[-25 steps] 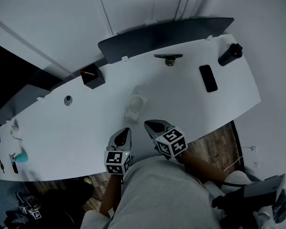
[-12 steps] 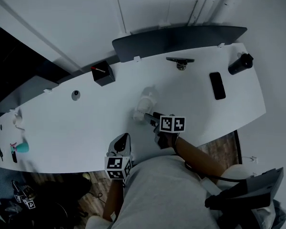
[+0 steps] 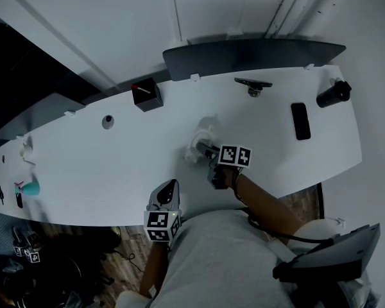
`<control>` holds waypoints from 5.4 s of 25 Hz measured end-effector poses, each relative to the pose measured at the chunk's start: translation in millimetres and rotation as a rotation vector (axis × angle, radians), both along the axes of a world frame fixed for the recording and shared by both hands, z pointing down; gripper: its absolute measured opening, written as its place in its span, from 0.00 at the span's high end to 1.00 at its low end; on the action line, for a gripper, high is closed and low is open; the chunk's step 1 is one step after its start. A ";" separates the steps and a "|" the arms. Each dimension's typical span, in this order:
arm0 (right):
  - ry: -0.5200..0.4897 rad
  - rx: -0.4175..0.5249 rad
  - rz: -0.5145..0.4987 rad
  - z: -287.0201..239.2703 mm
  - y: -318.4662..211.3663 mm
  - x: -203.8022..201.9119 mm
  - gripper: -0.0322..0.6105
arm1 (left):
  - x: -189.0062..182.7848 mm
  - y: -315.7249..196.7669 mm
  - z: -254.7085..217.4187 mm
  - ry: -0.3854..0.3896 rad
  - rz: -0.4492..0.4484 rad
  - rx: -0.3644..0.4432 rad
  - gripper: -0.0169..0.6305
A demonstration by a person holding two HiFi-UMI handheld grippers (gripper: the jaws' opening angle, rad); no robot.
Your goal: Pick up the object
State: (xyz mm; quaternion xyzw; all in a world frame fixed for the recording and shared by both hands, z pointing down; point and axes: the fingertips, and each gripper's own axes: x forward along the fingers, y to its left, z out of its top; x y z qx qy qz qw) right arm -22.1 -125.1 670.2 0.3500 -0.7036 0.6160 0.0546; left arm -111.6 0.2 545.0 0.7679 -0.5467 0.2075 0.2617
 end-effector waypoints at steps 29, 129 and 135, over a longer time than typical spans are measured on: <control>0.216 0.754 -0.344 -149.5 1.7 -2.3 0.74 | 0.4 -31.1 -39.8 -0.020 0.036 0.173 0.97; 0.934 1.179 -0.402 -252.4 101.1 -3.5 0.95 | 29.5 -6.1 -118.9 0.027 0.126 0.562 0.77; 0.872 1.241 -0.383 -264.4 127.1 17.0 0.95 | 58.2 13.3 -130.4 0.012 0.088 0.588 0.77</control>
